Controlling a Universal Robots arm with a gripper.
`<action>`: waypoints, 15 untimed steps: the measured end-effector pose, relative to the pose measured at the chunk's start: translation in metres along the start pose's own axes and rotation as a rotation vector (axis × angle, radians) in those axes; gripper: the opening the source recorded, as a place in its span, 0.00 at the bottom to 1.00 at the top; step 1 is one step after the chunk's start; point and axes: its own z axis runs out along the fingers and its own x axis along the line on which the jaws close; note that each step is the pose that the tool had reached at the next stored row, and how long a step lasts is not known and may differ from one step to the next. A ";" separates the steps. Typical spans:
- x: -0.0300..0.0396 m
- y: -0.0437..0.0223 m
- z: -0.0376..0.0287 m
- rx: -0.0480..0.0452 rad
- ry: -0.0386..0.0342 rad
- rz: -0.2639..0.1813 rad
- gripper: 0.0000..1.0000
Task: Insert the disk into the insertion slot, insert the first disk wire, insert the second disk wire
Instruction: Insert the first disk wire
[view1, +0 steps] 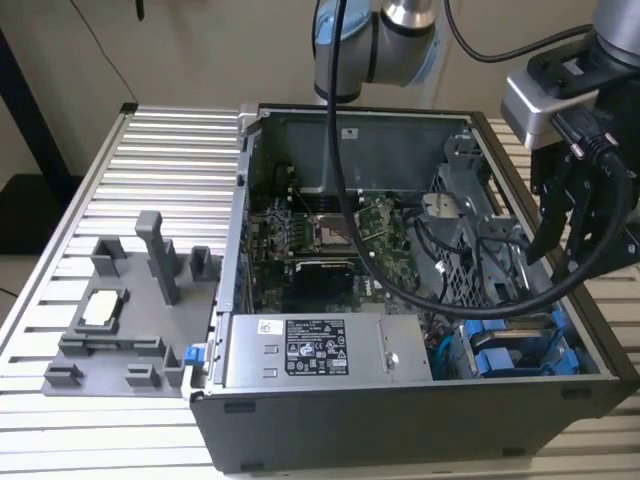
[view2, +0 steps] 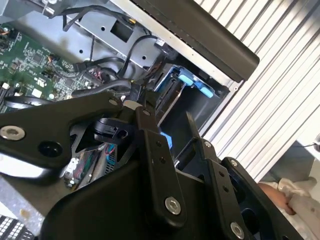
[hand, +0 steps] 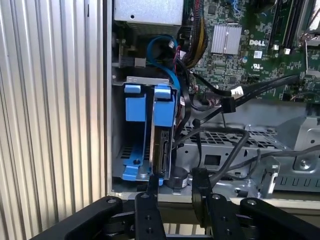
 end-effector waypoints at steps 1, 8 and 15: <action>-0.0012 0.0017 -0.0003 0.0055 0.0003 0.000 0.40; -0.0100 0.0118 0.0005 0.0626 0.0039 -0.003 0.40; -0.0221 0.0148 0.0058 0.0835 0.0166 -0.008 0.40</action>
